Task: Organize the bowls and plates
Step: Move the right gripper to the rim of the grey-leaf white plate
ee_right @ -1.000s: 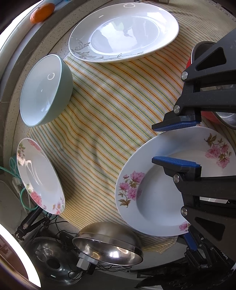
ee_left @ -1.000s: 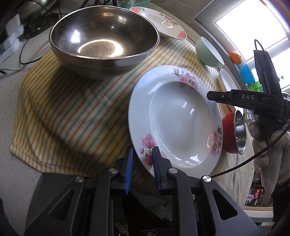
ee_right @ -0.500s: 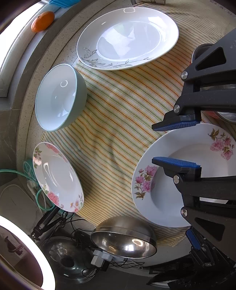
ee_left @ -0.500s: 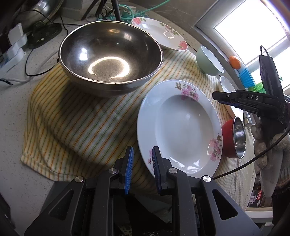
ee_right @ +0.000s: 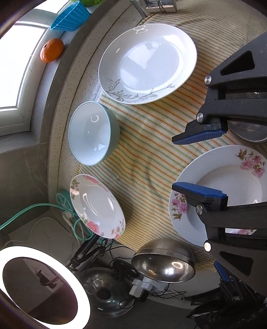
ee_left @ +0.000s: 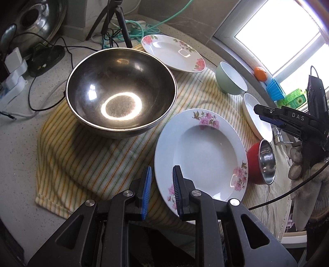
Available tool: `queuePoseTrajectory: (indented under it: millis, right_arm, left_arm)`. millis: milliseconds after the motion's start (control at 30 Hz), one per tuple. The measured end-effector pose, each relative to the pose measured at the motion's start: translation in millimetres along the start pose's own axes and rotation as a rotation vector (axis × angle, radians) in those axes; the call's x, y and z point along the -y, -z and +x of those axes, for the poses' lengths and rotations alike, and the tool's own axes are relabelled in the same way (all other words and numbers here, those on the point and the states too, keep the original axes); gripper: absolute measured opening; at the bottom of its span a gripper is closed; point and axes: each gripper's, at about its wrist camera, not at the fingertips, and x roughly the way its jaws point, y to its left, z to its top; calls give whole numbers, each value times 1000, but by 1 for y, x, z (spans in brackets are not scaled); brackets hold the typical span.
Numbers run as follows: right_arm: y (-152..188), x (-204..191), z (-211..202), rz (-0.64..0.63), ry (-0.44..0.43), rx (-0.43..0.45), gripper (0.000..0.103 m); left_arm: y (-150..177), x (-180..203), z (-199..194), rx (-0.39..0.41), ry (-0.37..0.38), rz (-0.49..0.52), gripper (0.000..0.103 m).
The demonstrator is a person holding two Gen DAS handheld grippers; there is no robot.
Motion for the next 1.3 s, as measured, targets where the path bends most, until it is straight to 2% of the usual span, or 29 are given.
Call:
queuePoseTrajectory:
  millis: [133, 300, 467, 667, 800, 1300]
  right_arm:
    - [2, 8, -24, 18, 9, 81, 35]
    - [9, 25, -48, 79, 36, 125, 35]
    - [22, 49, -65, 153, 100, 132, 35]
    - [39, 88, -81, 261, 133, 140, 37]
    - [51, 109, -91, 308, 157, 157, 37]
    - [70, 161, -101, 362, 155, 220, 37]
  left_arm:
    - [-9, 10, 1, 9, 14, 38, 19]
    - [-19, 22, 3, 5, 39, 85, 19]
    - [-29, 40, 6, 5, 66, 130, 19]
    - [-43, 66, 11, 3, 97, 189, 19]
    - [-51, 87, 19, -25, 126, 231, 19]
    - [-88, 147, 55, -56, 165, 291, 19]
